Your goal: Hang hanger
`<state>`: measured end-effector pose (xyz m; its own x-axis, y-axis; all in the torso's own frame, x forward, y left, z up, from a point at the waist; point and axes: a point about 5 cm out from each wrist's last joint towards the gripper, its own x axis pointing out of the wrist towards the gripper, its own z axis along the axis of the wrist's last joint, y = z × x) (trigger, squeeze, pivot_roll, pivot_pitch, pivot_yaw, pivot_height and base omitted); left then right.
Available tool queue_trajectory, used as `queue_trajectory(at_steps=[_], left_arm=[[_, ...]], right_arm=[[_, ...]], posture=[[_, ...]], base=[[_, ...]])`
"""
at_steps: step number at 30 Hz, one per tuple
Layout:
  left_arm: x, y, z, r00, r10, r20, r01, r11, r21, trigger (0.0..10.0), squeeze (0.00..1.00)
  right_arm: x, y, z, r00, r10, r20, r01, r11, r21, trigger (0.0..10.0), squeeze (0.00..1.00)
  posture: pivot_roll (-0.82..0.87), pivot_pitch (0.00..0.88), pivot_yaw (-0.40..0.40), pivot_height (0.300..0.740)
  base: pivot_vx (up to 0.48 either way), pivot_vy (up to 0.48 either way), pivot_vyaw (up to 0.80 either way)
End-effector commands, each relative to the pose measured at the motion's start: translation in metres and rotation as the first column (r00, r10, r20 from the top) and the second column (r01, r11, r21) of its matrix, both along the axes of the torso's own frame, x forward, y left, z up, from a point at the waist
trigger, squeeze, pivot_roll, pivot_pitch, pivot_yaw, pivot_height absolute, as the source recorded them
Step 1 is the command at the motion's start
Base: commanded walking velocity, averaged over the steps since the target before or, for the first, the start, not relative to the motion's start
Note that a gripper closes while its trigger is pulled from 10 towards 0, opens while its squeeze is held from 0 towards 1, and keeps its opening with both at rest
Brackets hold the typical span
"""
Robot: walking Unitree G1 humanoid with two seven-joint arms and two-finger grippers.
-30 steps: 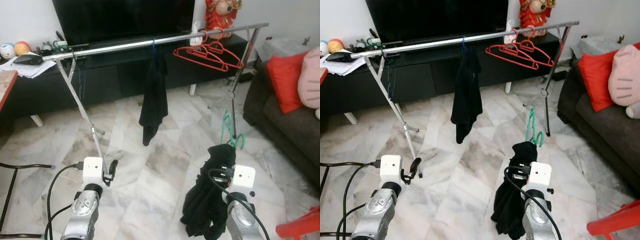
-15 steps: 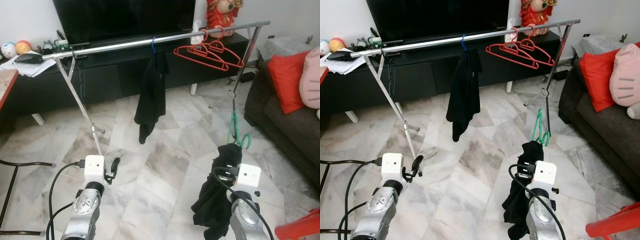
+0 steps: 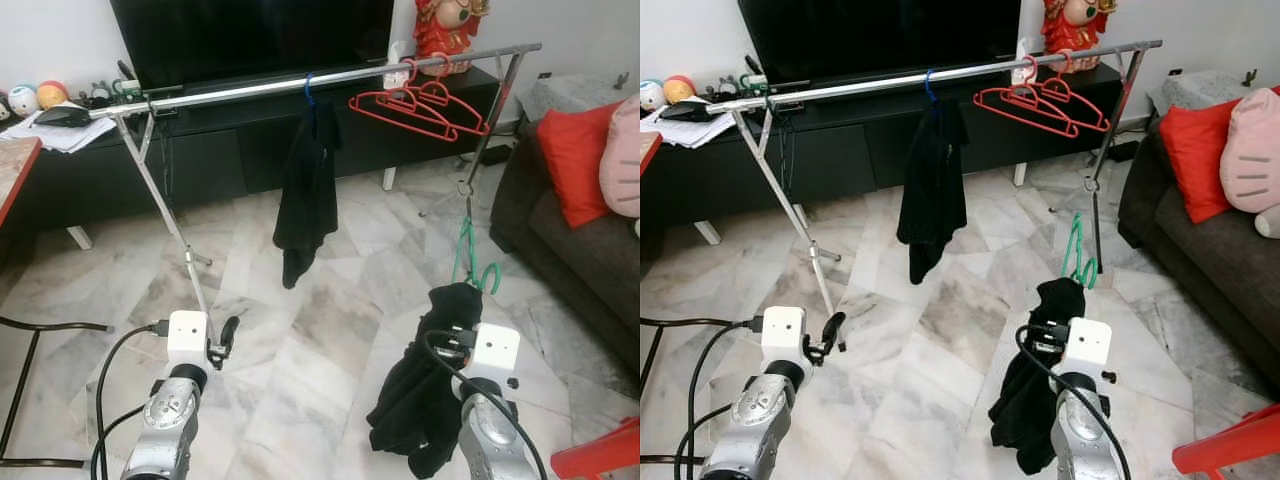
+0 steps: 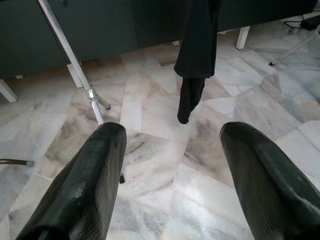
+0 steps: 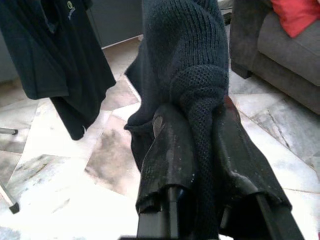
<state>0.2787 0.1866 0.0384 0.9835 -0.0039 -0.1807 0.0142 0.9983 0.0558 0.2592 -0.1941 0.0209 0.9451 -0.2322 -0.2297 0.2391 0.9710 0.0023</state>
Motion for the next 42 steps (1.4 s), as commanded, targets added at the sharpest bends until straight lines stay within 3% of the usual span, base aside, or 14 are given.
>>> queue_trajectory(at_steps=[1, 8, 13, 42], left_arm=[[0.0016, 0.0029, 0.0043, 1.000, 0.000, 0.009, 0.000, 1.000, 0.001, 10.0, 0.00], [0.0013, 0.0035, 0.0043, 1.000, 0.002, 0.009, -0.002, 1.000, 0.001, 10.0, 0.00], [0.0012, 0.0029, 0.0045, 1.000, 0.001, 0.009, -0.001, 1.000, -0.001, 10.0, 0.00], [0.0023, 0.0028, 0.0072, 1.000, 0.006, 0.007, -0.007, 1.000, 0.001, 10.0, 0.00]], right_arm=[[0.0044, -0.0014, 0.0094, 0.999, -0.008, 0.041, 0.008, 1.000, 0.002, 10.0, 0.00], [0.0056, -0.0017, 0.0098, 0.999, -0.017, 0.040, 0.017, 1.000, 0.016, 10.0, 0.00], [0.0059, -0.0016, 0.0102, 0.999, -0.014, 0.041, 0.013, 1.000, 0.022, 10.0, 0.00], [0.0080, 0.0052, 0.0129, 0.999, 0.029, 0.045, -0.028, 0.999, -0.017, 10.0, 0.00]], posture=[[-0.09, 0.000, 0.040, 0.740], [-0.09, 0.000, 0.039, 0.740], [-0.09, 0.000, 0.040, 0.740], [-0.08, 0.000, 0.040, 0.740]], base=[[-0.244, 0.000, 0.00], [-0.208, 0.000, 0.00], [-0.250, 0.000, -0.80], [-0.247, 0.000, 0.00]])
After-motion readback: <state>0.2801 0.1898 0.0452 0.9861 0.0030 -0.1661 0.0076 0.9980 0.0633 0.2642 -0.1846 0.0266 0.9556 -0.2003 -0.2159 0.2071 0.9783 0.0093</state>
